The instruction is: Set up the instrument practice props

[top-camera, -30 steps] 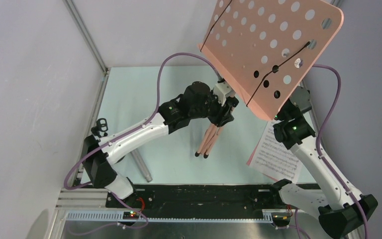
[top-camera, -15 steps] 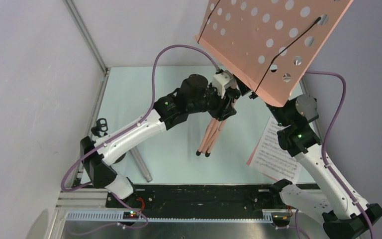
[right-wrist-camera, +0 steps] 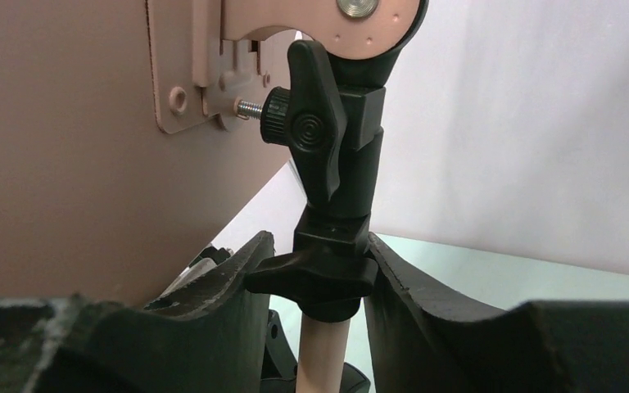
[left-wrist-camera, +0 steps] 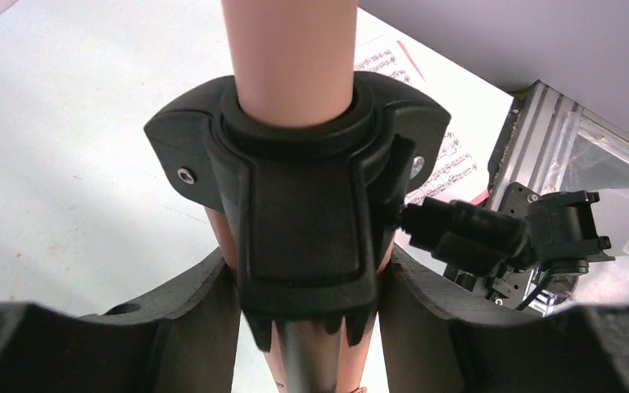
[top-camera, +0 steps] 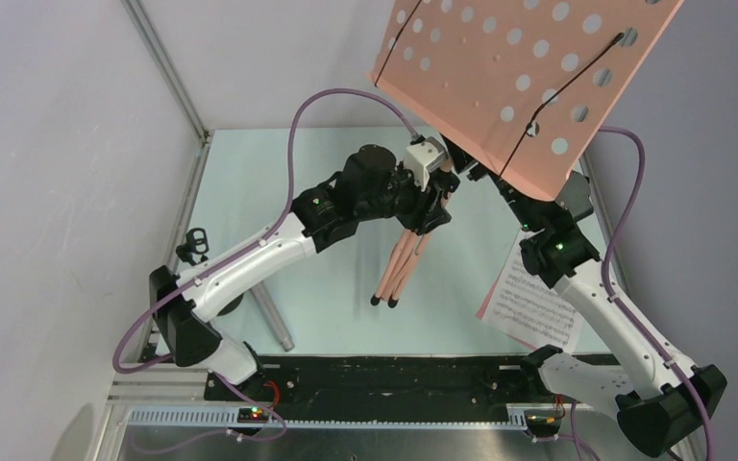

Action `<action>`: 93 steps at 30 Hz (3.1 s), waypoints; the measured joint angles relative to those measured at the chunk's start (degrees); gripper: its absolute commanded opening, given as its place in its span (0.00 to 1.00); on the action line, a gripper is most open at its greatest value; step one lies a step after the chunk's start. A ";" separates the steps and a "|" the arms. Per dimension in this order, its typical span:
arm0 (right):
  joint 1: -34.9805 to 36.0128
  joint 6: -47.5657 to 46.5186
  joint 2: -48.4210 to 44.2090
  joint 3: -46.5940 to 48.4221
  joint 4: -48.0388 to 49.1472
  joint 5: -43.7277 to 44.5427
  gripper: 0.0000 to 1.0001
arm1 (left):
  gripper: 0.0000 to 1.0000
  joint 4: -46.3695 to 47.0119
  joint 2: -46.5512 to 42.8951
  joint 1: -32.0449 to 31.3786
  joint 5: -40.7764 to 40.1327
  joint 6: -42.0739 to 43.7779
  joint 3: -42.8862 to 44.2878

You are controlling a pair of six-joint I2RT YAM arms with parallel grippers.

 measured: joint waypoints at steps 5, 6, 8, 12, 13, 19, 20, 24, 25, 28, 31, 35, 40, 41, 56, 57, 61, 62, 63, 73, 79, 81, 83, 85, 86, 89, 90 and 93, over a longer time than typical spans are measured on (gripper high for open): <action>0.17 0.48 1.38 0.00 1.14 -0.37 0.47 | 0.00 0.00 -1.11 0.52 -0.42 0.02 -1.27; 0.17 0.72 1.62 0.00 1.55 -0.52 0.46 | 0.00 -0.09 -1.22 0.59 -0.48 0.00 -1.31; 0.17 0.85 2.12 0.00 1.97 -0.66 0.52 | 0.00 -0.07 -1.29 0.63 -0.63 0.00 -1.38; 0.37 1.75 3.80 0.00 2.64 -1.66 0.62 | 0.00 -0.04 -1.29 0.55 0.07 0.52 -1.40; 0.52 2.08 4.50 0.00 2.69 -2.05 0.62 | 0.00 -0.04 -1.29 0.39 0.55 1.03 -1.40; 0.87 1.53 5.49 -0.17 3.41 -2.38 0.14 | 0.00 -0.07 -1.29 0.31 0.59 1.42 -1.62; 0.81 0.39 5.49 -0.35 3.48 -2.01 0.04 | 0.00 0.00 -1.40 0.33 0.33 1.27 -1.62; 1.01 3.28 5.53 -0.72 4.00 0.83 0.00 | 0.00 1.75 -1.66 0.31 -0.66 0.50 -2.10; 1.03 2.60 5.46 -0.72 3.98 0.94 0.00 | 0.00 1.75 -1.79 0.31 -0.83 0.55 -2.19; 1.14 2.36 5.31 -0.74 3.82 1.38 0.00 | 0.00 2.21 -2.08 0.31 -1.05 0.61 -2.62; 1.51 1.64 4.94 -0.85 3.58 2.05 0.00 | 0.09 2.97 -2.25 0.26 -1.29 0.76 -3.15; 2.47 -0.46 4.31 -0.87 3.41 3.23 0.00 | 0.31 3.43 -2.32 -0.04 -1.86 1.20 -3.43; 3.39 -4.26 3.37 -0.90 2.64 4.02 0.00 | 0.64 5.79 -2.82 -0.46 -2.82 1.66 -5.20; 3.61 -5.09 3.23 -0.90 2.47 4.00 0.00 | 0.67 6.21 -2.95 -0.55 -2.99 1.70 -5.60; 4.37 -15.13 3.02 -2.56 -11.39 4.24 0.00 | 0.87 16.92 -12.63 -0.50 -3.76 2.95 -12.52; 4.46 -14.93 3.02 -2.56 -11.45 4.46 0.00 | 0.87 17.05 -12.59 -0.50 -3.58 2.60 -13.07; 4.76 -14.78 3.02 -2.56 -11.15 6.36 0.00 | 0.87 17.25 -12.26 -0.50 -2.78 1.20 -14.99; 4.87 -14.78 3.02 -2.56 -10.95 6.80 0.00 | 0.87 17.33 -12.26 -0.50 -2.67 0.72 -15.58; 4.90 -14.75 3.02 -2.56 -10.75 7.21 0.00 | 0.87 17.62 -12.26 -0.50 -2.40 0.24 -16.22; 5.64 -15.93 3.87 -2.54 -4.09 10.45 0.00 | 0.79 22.16 -11.72 -0.52 -0.33 -4.15 -18.88; 5.81 -17.46 5.44 -1.42 -1.14 11.28 0.00 | 0.74 23.69 -8.48 -0.50 -0.35 -5.11 -18.49; 5.86 -17.79 6.12 -0.46 -0.66 11.80 0.00 | 0.72 23.69 -7.17 -0.50 -0.63 -5.14 -18.49; 5.86 -18.01 6.84 0.74 -0.02 12.44 0.00 | 0.69 23.69 -5.84 -0.52 -1.09 -5.14 -18.51; 5.86 -18.27 7.37 1.81 0.55 12.98 0.00 | 0.62 23.74 -4.81 -0.52 -1.77 -5.35 -18.53; 5.86 -18.32 7.52 2.23 0.98 13.29 0.00 | 0.56 23.89 -4.42 -0.52 -2.08 -5.51 -18.53; 5.88 -18.29 7.63 3.34 1.66 14.14 0.00 | 0.43 25.18 -3.56 -0.52 -2.60 -5.79 -18.53; 5.88 -18.27 7.69 3.80 1.73 14.34 0.00 | 0.37 25.51 -3.34 -0.52 -2.80 -5.88 -18.53; 5.88 -18.27 7.98 5.16 2.60 14.82 0.00 | 0.15 26.47 -2.75 -0.50 -3.82 -5.99 -18.53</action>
